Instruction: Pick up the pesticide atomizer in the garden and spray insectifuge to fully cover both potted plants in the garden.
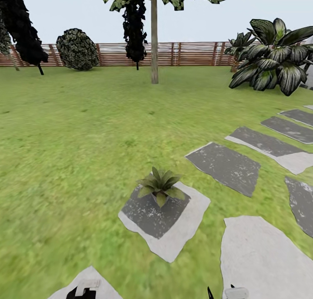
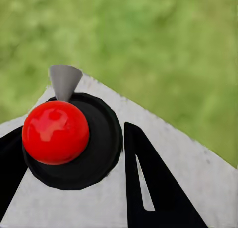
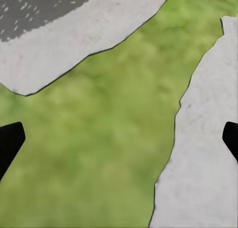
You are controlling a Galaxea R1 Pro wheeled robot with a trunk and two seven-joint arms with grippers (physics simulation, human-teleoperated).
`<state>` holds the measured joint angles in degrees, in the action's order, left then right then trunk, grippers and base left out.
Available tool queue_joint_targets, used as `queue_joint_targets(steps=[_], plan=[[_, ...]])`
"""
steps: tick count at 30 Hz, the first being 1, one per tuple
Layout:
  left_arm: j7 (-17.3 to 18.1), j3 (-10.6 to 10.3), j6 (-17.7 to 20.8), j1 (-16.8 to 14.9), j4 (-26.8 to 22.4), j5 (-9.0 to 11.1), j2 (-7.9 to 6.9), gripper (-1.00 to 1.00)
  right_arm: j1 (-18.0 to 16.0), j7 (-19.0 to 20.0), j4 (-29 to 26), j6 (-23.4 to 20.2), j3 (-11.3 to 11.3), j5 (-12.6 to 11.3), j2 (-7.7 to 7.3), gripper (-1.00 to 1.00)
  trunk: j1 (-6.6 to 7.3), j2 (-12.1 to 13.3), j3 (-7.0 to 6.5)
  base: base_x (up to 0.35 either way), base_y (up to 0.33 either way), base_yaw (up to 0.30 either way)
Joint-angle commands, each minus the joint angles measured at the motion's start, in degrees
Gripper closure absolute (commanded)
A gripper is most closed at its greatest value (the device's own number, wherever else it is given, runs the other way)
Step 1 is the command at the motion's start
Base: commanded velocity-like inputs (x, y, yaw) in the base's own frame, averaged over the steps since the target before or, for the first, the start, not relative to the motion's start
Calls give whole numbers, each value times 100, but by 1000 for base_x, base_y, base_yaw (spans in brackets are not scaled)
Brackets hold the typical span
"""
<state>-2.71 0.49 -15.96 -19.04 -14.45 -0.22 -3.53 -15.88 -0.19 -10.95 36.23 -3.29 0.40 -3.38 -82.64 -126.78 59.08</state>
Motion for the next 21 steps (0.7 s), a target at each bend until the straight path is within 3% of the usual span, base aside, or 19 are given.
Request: queue_joint_targets(steps=[1, 13, 21], plan=[[-11, 10, -18, -3, 7, -4, -4, 100, -3, -9, 5, 16, -28, -5, -4, -100, -2, -2, 4, 335, 0, 0], [-43, 26, -12, -3, 46, -10, -24, 100, -3, -9, 4, 13, -29, -8, 9, -100, -2, -2, 4, 306, 0, 0], [-51, 10, -12, 5, 54, -20, -32, 100, -3, 18, -10, 8, -42, 6, 25, -100, -2, -2, 4, 160, 0, 0]])
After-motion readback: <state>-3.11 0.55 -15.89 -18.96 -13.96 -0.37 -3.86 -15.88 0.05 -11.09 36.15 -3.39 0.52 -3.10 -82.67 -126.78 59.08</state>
